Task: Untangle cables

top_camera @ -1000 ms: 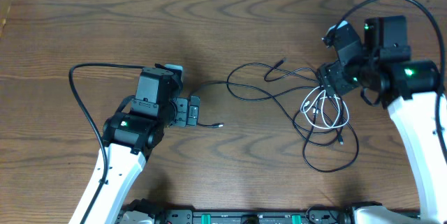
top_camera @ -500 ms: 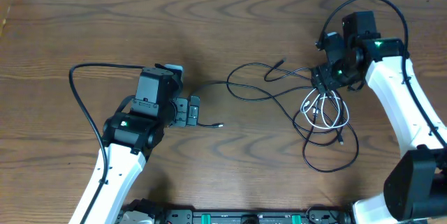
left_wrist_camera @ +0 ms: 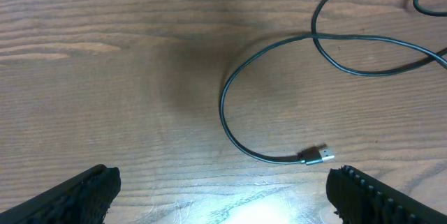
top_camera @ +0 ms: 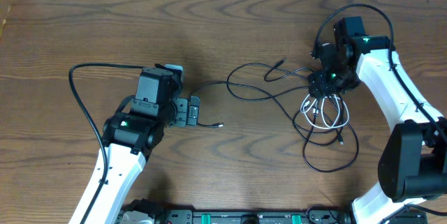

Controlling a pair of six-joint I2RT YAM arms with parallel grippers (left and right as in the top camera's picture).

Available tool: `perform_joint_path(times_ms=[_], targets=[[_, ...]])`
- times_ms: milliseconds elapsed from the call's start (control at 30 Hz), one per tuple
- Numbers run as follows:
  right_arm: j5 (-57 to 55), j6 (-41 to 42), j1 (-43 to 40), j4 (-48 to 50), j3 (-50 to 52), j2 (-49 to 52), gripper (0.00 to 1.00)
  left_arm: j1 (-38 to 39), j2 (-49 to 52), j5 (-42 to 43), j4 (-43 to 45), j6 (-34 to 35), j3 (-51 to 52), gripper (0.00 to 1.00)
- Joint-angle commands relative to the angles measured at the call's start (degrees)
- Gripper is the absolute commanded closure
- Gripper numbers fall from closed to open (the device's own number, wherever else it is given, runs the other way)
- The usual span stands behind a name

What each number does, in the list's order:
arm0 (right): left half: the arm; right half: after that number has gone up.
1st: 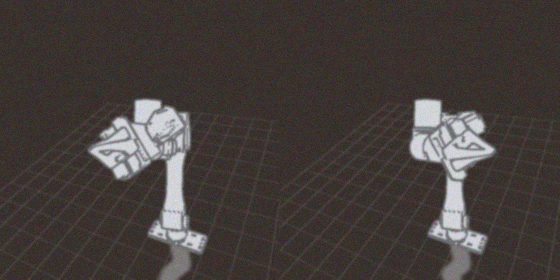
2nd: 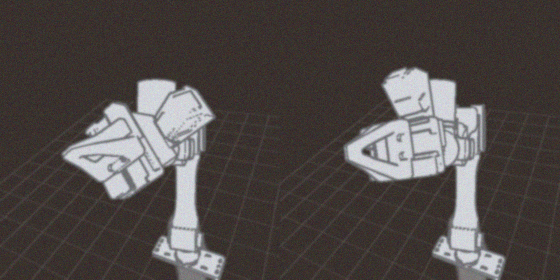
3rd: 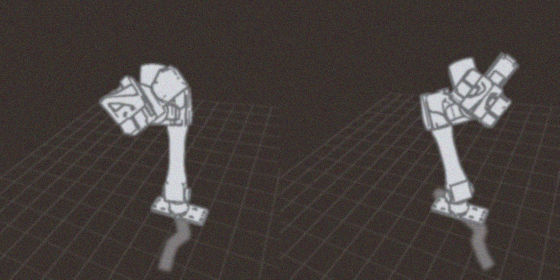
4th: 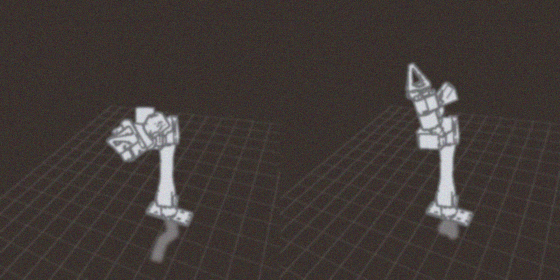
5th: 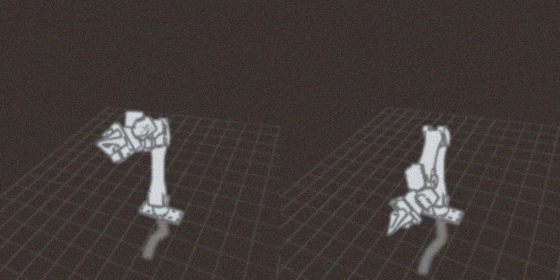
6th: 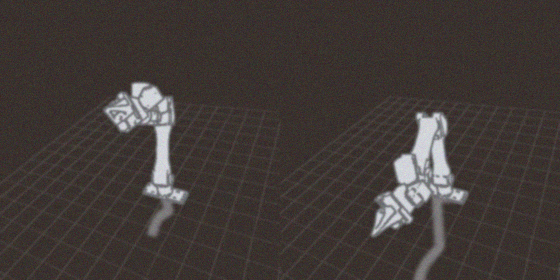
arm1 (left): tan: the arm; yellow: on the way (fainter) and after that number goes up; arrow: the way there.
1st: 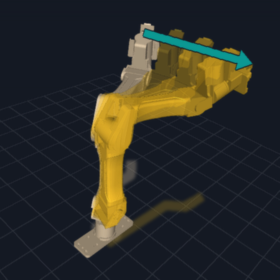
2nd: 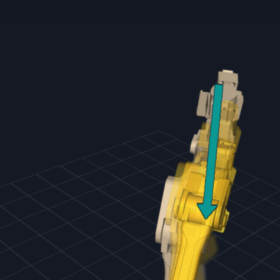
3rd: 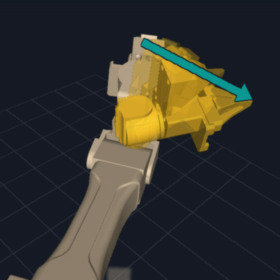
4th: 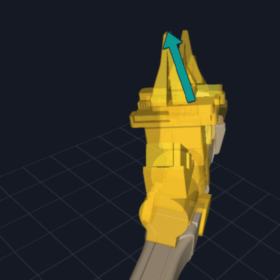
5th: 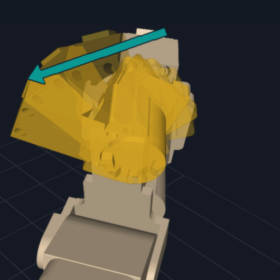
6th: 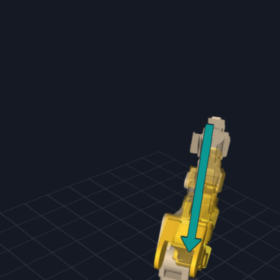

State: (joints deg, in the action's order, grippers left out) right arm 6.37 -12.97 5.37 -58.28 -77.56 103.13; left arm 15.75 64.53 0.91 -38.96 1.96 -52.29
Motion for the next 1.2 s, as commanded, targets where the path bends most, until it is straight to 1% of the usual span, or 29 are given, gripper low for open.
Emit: perform_joint_path(times_ms=[0,300,533,667,733,767,800,833,867,900,967,1033,1167], targets=[[-0.5,0.2,-0.4,-0.2,-0.2,0.4,0.30,-0.3,0.2,-1.0,0.0,0.7,-0.2,0.01],[-0.4,-0.8,-0.5,1.1,2.5,0.4,0.32,-0.3,0.2,-1.0,0.0,0.7,-0.2,0.01],[-0.2,-0.8,-0.5,4.7,6.5,0.4,0.33,-0.3,0.2,-1.0,0.0,0.7,-0.2,0.01],[0.0,-0.8,-0.5,5.9,7.8,0.4,0.40,-0.3,0.2,-1.0,0.0,0.7,-0.2,0.01],[0.0,-0.3,-0.5,6.3,7.8,0.4,0.42,-0.3,0.2,-1.0,0.0,0.7,-0.2,0.01],[0.0,-0.3,-0.5,6.3,7.8,0.4,0.44,-0.4,0.2,-1.0,0.0,0.7,-0.2,0.01],[0.0,-0.3,-0.5,6.3,7.8,0.4,0.49,-0.3,0.2,-1.0,0.0,0.7,-0.2,0.01],[0.0,-0.3,-0.6,6.3,7.8,0.4,0.60,-0.3,0.2,-1.0,0.0,0.7,-0.2,0.01],[0.0,-0.3,-0.6,6.3,7.8,0.4,0.68,-0.3,0.2,-1.0,0.0,0.7,-0.2,0.00],[0.0,-0.3,-0.6,6.3,7.8,0.4,0.75,-0.3,0.2,-1.0,0.0,0.7,-0.2,0.01],[0.0,-0.3,-0.6,6.3,7.8,0.4,0.84,-0.3,0.2,-1.0,0.0,0.7,-0.2,0.01],[0.0,0.1,-0.6,6.3,7.8,0.4,0.89,-0.3,0.2,-1.0,0.0,0.7,-0.2,0.01],[0.0,0.3,-0.6,6.2,7.4,0.3,0.93,-0.3,0.2,-1.0,0.0,0.7,-0.2,0.01]])
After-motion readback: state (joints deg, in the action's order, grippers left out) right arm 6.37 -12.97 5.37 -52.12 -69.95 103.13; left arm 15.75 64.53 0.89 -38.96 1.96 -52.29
